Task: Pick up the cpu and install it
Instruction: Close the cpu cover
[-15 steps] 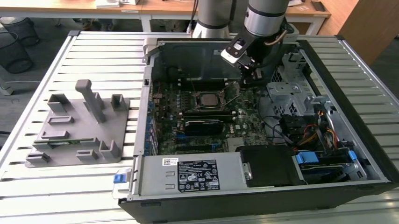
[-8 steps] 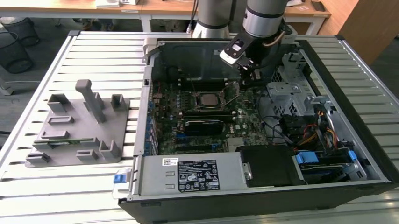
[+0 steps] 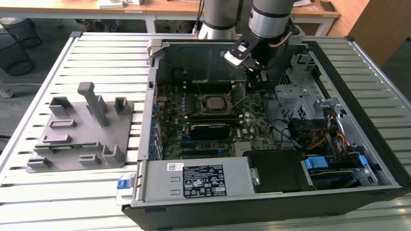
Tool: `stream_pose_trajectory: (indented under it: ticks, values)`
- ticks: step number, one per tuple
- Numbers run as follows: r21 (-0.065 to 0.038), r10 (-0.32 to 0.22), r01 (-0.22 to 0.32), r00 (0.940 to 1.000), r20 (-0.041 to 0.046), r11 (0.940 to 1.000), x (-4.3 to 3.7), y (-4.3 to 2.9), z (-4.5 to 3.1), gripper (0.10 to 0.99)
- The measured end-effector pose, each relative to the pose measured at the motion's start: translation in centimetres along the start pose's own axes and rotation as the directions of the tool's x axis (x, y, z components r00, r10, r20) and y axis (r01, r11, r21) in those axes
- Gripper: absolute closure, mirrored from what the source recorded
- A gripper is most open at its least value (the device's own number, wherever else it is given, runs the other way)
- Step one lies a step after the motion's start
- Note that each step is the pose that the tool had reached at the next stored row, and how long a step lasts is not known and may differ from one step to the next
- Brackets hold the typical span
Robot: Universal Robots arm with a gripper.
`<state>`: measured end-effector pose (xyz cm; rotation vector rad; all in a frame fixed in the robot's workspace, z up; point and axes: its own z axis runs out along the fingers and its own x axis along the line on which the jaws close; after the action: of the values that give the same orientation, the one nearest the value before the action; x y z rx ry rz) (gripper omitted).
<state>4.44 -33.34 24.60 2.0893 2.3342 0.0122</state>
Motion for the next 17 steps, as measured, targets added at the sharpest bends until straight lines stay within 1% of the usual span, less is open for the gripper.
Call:
stream_pose_trajectory:
  ticks: [6,12,17]
  values:
    - [0.001,0.000,0.000,1.0000,-0.0003,1.0000,0.05,-0.49,-0.15,0.980]
    - [0.001,0.000,0.000,1.0000,-0.0002,1.0000,0.15,-1.30,-0.16,0.980]
    - [0.001,0.000,0.000,1.0000,-0.0002,1.0000,0.21,-1.84,-0.16,0.980]
